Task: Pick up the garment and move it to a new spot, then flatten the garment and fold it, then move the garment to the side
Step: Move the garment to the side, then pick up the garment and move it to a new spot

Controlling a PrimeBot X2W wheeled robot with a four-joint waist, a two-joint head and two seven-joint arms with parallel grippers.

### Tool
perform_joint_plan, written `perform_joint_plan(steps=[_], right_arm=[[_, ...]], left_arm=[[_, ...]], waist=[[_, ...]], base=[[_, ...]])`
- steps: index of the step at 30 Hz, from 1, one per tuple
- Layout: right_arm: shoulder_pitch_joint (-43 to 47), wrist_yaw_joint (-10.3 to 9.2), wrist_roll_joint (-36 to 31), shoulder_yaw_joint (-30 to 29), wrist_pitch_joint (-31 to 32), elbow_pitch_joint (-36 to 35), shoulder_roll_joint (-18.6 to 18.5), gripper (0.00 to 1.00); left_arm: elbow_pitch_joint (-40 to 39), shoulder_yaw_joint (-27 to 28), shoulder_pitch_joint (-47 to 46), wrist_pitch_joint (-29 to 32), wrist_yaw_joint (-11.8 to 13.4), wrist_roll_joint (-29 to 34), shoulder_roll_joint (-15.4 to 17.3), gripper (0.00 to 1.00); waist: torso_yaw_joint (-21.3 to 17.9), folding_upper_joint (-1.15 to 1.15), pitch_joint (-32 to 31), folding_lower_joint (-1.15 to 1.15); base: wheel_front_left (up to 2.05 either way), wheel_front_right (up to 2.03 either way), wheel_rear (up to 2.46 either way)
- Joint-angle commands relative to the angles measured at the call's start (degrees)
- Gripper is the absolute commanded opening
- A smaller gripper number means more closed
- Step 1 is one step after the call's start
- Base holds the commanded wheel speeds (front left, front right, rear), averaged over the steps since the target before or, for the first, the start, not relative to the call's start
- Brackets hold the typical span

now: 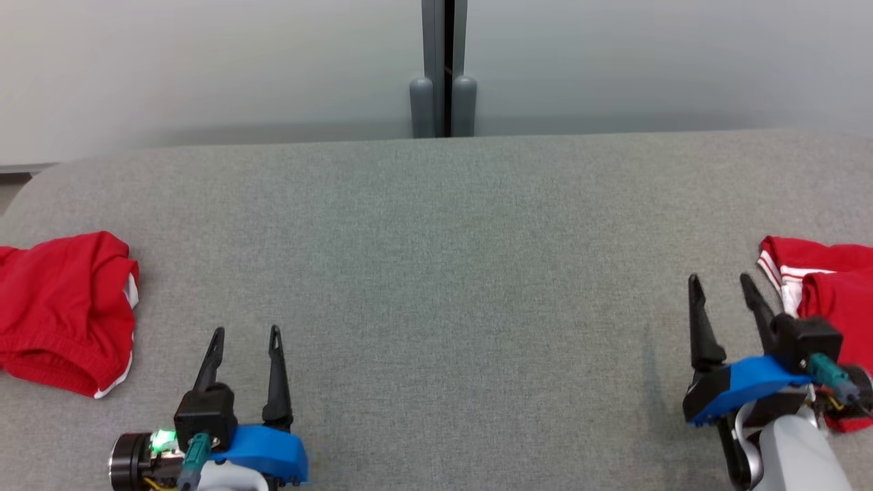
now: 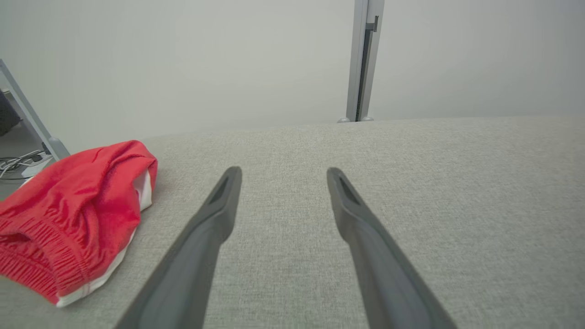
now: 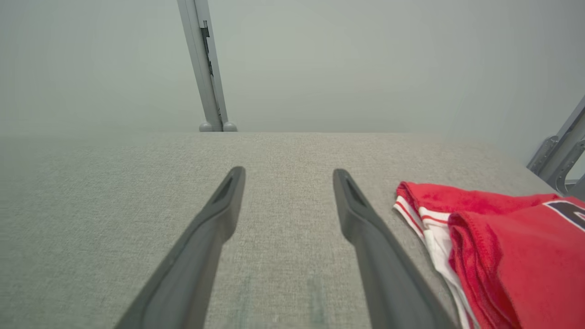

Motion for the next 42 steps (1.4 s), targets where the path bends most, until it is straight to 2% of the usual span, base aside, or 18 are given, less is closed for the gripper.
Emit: perform_joint_plan(steps=[1, 11, 26, 35, 42], right_arm=[[1.9, -0.02, 1.0, 0.9, -0.3, 0.1, -0.1, 1.00], [8.4, -0.02, 5.6, 4.0, -0.3, -1.1, -0.1, 1.00], [10.3, -0.02, 6.2, 5.4, -0.3, -1.6, -0.1, 1.00], [10.3, -0.02, 6.3, 7.2, -0.3, -2.2, -0.1, 1.00], [10.3, -0.02, 7.0, 8.7, -0.3, -2.8, -0.1, 1.00]], left_arm=[[0.3, 0.9, 0.9, -0.2, 0.3, -0.3, 0.3, 1.00], [0.7, 3.7, 6.4, -0.2, 0.8, -0.7, 0.0, 1.00], [0.7, 3.9, 8.1, -0.2, -0.1, 0.1, -0.3, 1.00], [0.8, 3.8, 7.0, -0.2, -0.3, 0.2, -0.4, 1.00], [0.7, 4.7, 6.4, -0.2, -0.3, 0.3, -0.3, 1.00]], waist=[[-0.4, 0.01, -1.2, 0.01], [-2.0, 0.01, -6.8, 0.01], [-1.7, 0.01, -7.7, 0.01], [2.8, 0.01, -7.2, 0.01], [11.1, 0.01, -6.3, 0.01]], base=[[0.00, 0.00, 0.00], [0.00, 0.00, 0.00], [0.00, 0.00, 0.00], [0.00, 0.00, 0.00], [0.00, 0.00, 0.00]])
